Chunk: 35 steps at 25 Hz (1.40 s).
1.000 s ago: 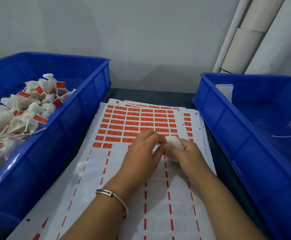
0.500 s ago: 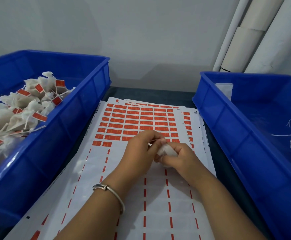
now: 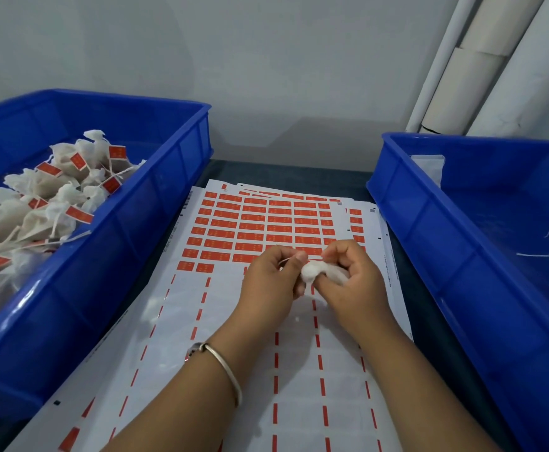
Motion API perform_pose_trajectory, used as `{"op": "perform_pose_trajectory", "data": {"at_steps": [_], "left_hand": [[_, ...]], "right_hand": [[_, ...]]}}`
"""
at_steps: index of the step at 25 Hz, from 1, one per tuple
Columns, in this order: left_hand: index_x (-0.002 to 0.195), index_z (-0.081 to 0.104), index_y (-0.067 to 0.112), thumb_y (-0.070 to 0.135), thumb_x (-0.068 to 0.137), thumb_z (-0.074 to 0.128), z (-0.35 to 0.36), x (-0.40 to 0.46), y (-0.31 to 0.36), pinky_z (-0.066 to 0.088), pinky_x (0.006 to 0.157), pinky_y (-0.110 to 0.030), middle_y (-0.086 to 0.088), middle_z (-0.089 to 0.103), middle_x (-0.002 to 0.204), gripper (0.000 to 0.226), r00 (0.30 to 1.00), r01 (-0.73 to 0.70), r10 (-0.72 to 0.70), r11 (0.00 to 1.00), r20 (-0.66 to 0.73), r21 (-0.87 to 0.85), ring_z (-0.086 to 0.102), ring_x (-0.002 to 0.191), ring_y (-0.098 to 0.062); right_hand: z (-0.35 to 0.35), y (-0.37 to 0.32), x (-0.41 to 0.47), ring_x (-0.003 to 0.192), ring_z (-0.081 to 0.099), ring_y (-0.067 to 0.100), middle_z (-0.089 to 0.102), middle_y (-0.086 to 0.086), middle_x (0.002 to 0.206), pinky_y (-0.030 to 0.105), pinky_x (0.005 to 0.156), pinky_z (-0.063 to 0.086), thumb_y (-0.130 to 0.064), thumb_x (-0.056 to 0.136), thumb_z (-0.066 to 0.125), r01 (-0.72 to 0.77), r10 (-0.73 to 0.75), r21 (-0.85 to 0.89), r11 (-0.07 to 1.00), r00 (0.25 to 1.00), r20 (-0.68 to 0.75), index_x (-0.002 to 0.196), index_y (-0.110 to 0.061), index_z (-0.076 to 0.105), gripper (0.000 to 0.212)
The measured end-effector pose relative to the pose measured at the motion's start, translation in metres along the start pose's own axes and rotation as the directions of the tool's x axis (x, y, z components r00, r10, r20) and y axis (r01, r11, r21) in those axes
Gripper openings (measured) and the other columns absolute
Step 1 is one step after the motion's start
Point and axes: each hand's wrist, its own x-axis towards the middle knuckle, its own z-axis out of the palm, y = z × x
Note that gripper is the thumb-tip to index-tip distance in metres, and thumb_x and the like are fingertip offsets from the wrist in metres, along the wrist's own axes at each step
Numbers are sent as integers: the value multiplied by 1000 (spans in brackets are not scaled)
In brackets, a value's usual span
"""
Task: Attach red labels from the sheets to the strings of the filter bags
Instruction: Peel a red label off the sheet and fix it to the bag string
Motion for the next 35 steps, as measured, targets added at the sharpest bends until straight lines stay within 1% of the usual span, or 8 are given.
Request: {"op": "perform_pose_trajectory", "data": {"at_steps": [4,7,10,17,21,29,32,35], "left_hand": [[86,65,23,34,92,52,4,-2,-2,49,57,-17,11,57,49,18,997,76,-75,997,28,-29,51,46,-2],[81,67,21,31,91,55,4,0,-1,53,69,-28,5,60,56,19,982,191,-188,974,31,-122,53,55,-9],[80,66,20,32,91,56,4,-1,-1,53,67,-29,1,62,65,19,972,233,-231,967,31,-106,54,60,-12],[85,55,34,42,83,64,2,-6,5,38,53,-7,16,59,87,12,990,20,-14,999,-142,41,57,77,-6],[77,50,44,48,77,68,4,-8,2,37,63,-9,26,47,90,18,982,-167,184,942,-32,290,52,81,-2],[70,49,40,34,89,57,1,-2,3,30,62,-8,19,45,89,21,985,-127,157,935,-67,331,48,78,-2],[85,52,31,30,92,54,0,3,-2,31,62,-7,12,46,97,7,989,-84,119,941,-90,329,48,78,-3],[91,53,26,26,93,53,2,6,-7,35,62,-8,3,50,108,2,993,-40,74,941,-88,335,48,84,-9]], "right_hand": [[-2,0,0,91,54,-13,61,-29,81,-1,67,43,-20,82,73,39,-45,-87,995,997,-65,81,-41,56,27],[0,-1,-2,89,53,-20,57,-30,89,-6,73,38,-18,84,70,84,-91,-123,989,994,-57,90,-37,60,22],[0,-2,0,87,56,-16,58,-28,89,-4,72,40,-23,86,66,58,-64,-130,990,997,-37,94,-32,61,12],[1,-4,0,88,58,-1,59,-26,92,10,72,42,-39,87,60,-122,119,-38,992,989,-84,87,-39,56,3],[1,-3,2,87,58,1,59,-24,89,14,72,44,-34,89,59,-147,145,-23,989,985,-95,89,-36,58,3],[5,-8,2,82,60,-12,63,-36,79,1,51,42,-45,88,56,-304,300,97,948,952,54,87,-37,62,10],[5,-6,5,88,65,6,69,-26,85,18,72,53,-36,90,58,-481,442,296,825,877,190,86,-35,71,14],[1,-7,6,73,62,13,67,4,80,29,74,55,-20,78,66,-628,466,610,484,775,427,86,-20,78,14]]}}
